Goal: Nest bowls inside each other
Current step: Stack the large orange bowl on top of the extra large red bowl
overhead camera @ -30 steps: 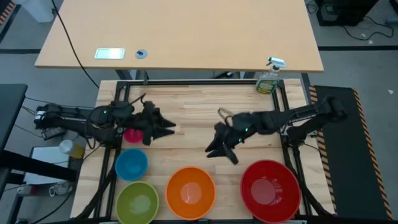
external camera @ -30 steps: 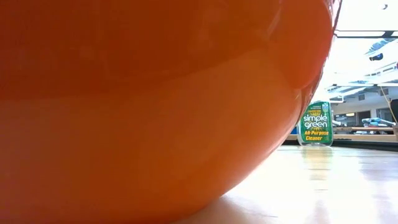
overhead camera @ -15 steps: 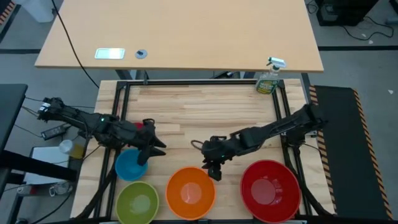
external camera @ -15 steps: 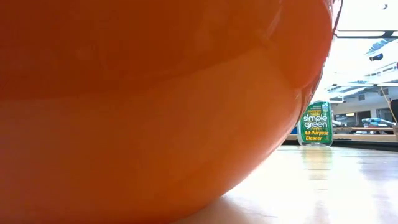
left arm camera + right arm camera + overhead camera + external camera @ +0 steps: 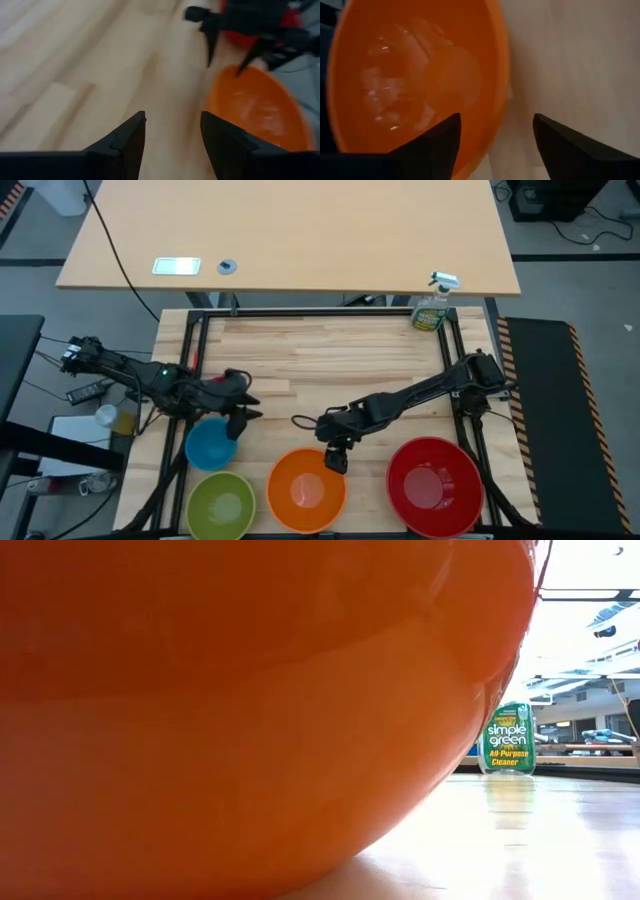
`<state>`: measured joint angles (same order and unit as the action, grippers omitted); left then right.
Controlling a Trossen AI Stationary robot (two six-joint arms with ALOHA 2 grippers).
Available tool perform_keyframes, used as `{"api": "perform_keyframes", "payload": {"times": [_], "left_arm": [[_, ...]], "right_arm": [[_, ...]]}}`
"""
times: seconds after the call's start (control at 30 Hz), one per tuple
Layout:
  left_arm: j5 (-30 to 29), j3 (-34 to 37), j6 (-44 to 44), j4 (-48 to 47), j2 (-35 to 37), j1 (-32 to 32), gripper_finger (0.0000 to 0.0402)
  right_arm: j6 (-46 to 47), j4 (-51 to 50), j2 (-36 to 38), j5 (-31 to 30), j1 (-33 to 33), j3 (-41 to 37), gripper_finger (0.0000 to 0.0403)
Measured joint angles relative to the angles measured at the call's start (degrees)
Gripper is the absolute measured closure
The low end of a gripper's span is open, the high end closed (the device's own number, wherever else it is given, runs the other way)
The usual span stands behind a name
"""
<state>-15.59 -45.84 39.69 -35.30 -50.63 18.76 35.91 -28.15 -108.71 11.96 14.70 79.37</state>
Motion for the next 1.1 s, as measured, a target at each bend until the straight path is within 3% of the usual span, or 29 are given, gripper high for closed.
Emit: {"api": "perform_keyframes", "payload": {"times": [0.13,0.37,0.5,0.9,1.1], "left_arm": [[-2.1,0.0,0.0,-1.9,0.0,0.0,0.0209],[-2.2,0.0,0.0,-2.2,0.0,0.0,0.0209],[-2.2,0.0,0.1,-2.2,0.0,0.0,0.0209],[-1.9,0.0,0.2,-3.7,0.0,0.1,0.0209],[-1.7,0.0,0.2,-3.7,0.0,0.1,0.0209]], "right_arm": [[-1.5,-0.7,-0.8,-3.1,0.6,0.0,0.0143],[-1.1,-0.5,-2.2,-3.3,0.6,0.0,0.0171],[-1.0,-0.6,-2.3,-3.4,0.5,0.0,0.0209],[0.4,-0.9,-2.3,-3.2,0.2,-0.1,0.0372],[1.8,-0.9,-2.3,-2.6,-0.3,-0.2,0.038]]}}
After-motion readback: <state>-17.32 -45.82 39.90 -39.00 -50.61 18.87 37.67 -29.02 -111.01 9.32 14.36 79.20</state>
